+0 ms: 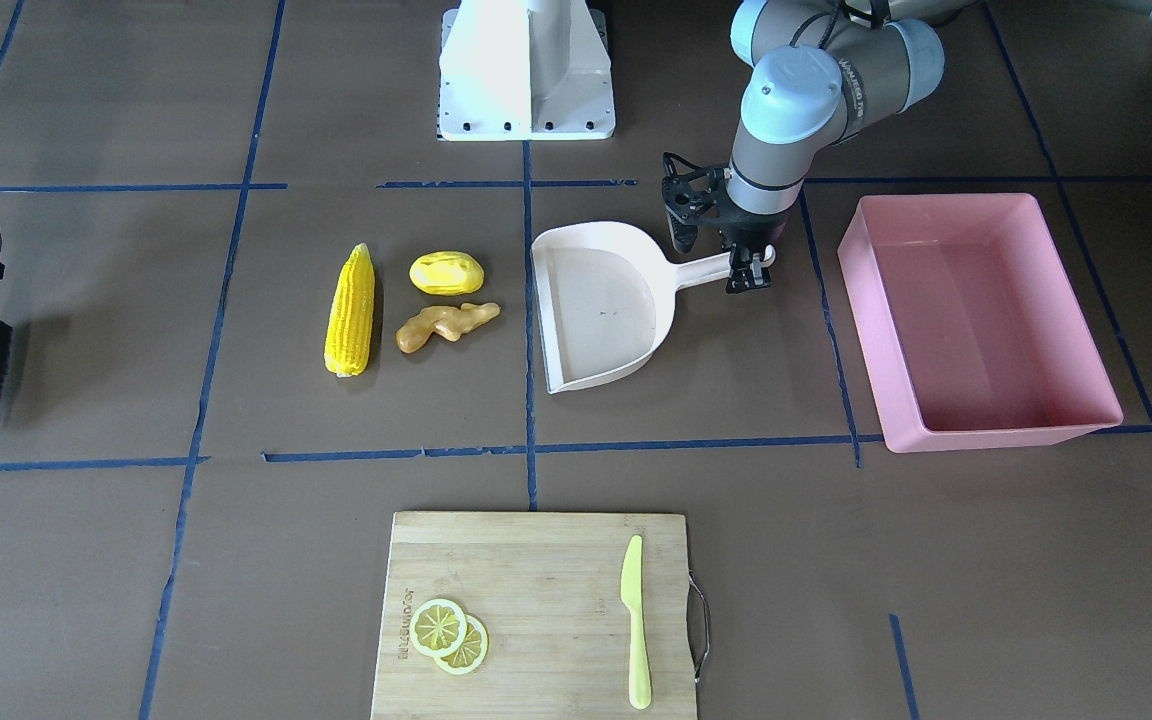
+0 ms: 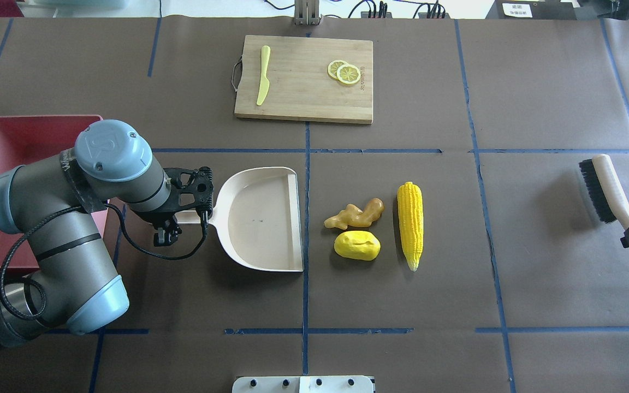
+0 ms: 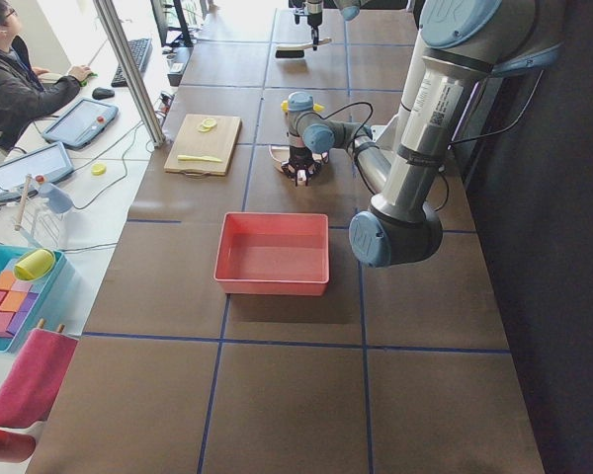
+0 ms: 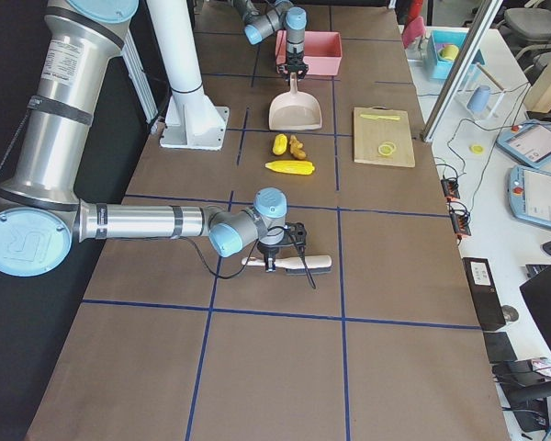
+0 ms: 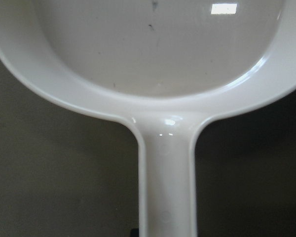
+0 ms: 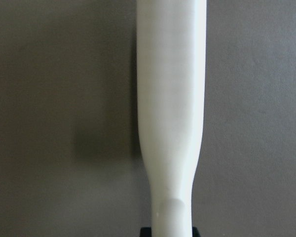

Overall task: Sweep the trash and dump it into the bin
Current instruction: 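Hold the dustpan with the left gripper and angle it toward the vegetables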

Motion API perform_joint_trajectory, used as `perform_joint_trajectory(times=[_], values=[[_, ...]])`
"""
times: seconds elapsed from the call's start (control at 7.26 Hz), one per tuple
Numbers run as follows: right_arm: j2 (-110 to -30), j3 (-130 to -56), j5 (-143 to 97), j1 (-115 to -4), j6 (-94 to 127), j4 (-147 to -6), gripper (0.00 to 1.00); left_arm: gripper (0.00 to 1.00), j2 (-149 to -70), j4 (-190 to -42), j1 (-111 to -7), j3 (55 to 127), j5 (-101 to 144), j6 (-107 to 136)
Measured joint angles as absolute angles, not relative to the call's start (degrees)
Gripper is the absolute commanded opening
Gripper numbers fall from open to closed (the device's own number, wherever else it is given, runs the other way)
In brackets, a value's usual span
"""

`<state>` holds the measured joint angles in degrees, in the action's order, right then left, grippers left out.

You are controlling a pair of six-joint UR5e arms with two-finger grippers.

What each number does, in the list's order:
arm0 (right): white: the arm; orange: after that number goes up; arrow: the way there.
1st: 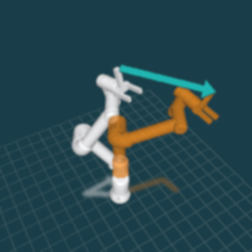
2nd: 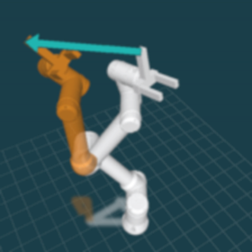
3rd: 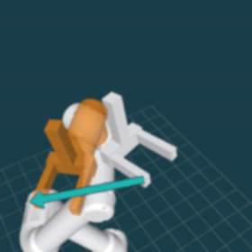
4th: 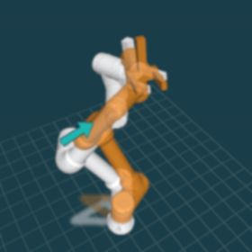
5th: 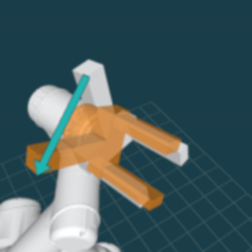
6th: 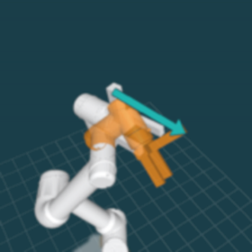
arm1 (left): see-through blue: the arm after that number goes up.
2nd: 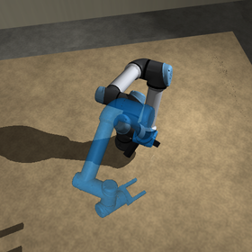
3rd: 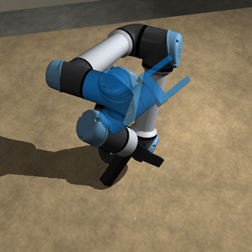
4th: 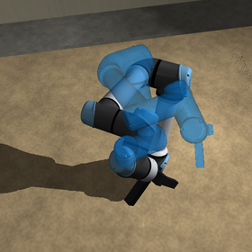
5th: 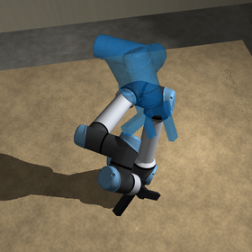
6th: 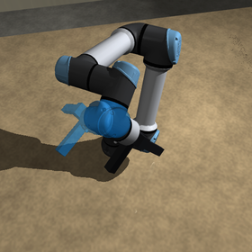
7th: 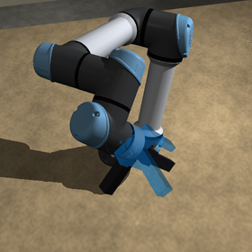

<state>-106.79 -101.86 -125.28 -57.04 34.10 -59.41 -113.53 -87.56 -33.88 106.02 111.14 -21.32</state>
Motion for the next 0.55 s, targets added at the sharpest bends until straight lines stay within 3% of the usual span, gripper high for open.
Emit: perform_joint_trajectory(times=[0.55], values=[[-106.5, -101.9, -125.3, -57.0, 34.2, -59.4, 0.00, 0.00, -115.2, -87.5, -34.8, 105.6, 110.9, -24.4]])
